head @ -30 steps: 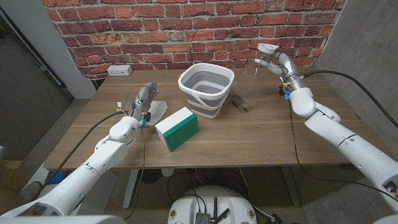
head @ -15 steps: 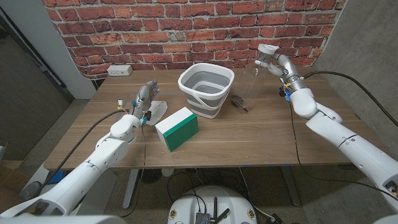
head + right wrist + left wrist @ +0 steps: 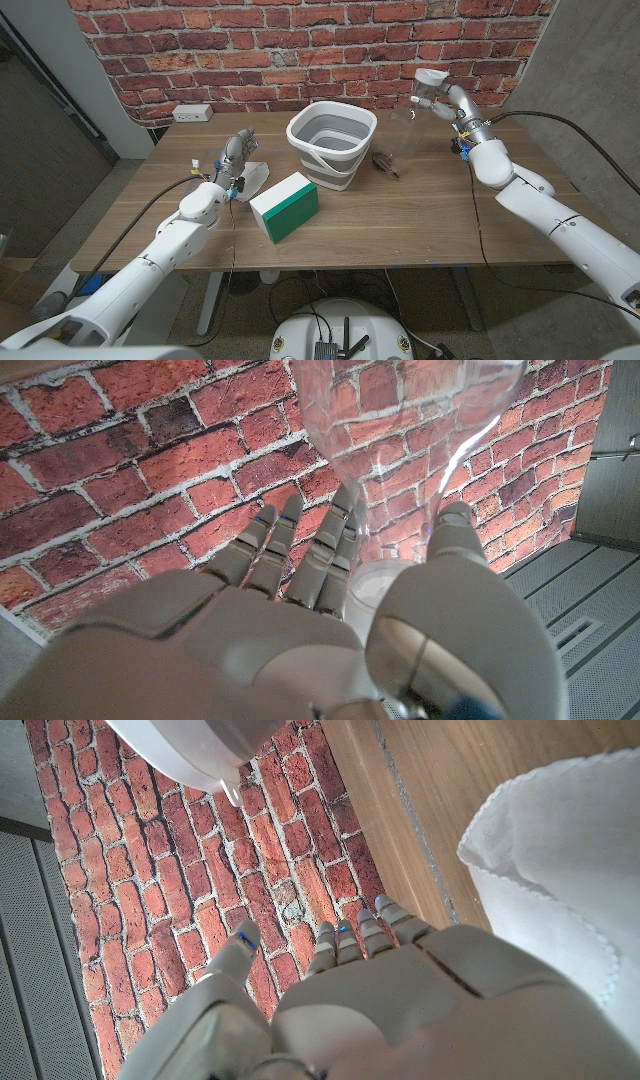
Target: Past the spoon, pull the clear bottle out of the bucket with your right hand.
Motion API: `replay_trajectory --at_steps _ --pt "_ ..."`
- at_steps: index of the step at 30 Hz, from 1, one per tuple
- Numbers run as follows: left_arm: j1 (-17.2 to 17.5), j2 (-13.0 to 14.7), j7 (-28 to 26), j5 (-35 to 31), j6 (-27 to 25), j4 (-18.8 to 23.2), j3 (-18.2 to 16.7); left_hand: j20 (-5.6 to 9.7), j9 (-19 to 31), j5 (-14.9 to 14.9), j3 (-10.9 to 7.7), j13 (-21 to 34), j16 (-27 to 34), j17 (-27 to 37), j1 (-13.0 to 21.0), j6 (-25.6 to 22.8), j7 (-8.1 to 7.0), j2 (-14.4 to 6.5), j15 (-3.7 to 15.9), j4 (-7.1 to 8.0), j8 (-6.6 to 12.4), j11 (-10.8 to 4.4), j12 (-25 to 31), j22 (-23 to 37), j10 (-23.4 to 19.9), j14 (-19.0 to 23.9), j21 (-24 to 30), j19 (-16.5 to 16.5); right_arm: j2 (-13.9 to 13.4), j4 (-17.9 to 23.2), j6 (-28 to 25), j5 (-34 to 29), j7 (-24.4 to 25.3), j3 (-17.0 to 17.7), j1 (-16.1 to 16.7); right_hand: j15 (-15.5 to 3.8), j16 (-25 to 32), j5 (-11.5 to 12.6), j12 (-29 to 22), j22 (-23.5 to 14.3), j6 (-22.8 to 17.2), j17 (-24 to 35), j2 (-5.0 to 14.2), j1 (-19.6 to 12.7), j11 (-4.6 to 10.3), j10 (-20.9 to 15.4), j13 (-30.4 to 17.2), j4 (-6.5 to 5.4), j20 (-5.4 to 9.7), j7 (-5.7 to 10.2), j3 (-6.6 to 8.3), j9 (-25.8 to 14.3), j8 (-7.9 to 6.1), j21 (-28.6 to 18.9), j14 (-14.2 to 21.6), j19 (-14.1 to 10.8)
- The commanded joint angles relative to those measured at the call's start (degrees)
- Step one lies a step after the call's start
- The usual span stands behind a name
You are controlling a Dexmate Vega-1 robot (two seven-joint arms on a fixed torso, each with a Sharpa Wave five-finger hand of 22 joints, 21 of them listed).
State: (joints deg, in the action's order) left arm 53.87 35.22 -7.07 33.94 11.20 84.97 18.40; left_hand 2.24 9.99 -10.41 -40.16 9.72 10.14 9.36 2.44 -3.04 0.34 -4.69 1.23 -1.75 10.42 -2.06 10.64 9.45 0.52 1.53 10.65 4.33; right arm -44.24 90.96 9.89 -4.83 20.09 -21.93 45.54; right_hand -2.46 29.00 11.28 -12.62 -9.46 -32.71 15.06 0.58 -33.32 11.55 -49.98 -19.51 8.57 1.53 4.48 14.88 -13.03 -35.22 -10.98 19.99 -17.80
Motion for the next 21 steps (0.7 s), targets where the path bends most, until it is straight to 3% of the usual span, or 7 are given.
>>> replay_trajectory --at_steps 1,21 --pt "0.3 -0.2 -0.3 0.2 -0.1 0.1 0.1 1.63 0.1 0.2 -0.32 0.3 -0.1 0.2 -0.3 -0.5 0.01 -3.4 -0.16 -0.22 0.12 -0.27 0.2 0.1 -0.5 0.6 0.1 0.4 -1.5 1.4 -0.3 0.3 -1.8 0.9 0.3 -8.37 -0.3 0.4 0.2 -0.2 0.5 0.2 1.82 -2.2 0.77 1.6 -0.4 -0.09 -0.24 -0.16 -0.33 -0.1 0.23 0.2 -0.2 0.2" --pt "0.7 -0.1 -0.7 0.5 -0.7 0.6 0.0 1.63 0.1 0.2 -0.38 0.3 -0.1 0.2 -0.4 -0.6 -0.12 -3.4 -0.15 -0.17 0.12 -0.13 0.2 0.1 -0.6 0.7 0.1 0.4 -3.9 1.7 -0.7 3.2 -6.9 1.5 0.5 -7.41 -1.7 0.5 1.2 -0.2 6.1 0.4 2.02 -2.4 0.23 7.6 -1.1 -0.02 -1.22 -0.89 -0.78 0.2 2.07 0.3 -3.1 1.2"
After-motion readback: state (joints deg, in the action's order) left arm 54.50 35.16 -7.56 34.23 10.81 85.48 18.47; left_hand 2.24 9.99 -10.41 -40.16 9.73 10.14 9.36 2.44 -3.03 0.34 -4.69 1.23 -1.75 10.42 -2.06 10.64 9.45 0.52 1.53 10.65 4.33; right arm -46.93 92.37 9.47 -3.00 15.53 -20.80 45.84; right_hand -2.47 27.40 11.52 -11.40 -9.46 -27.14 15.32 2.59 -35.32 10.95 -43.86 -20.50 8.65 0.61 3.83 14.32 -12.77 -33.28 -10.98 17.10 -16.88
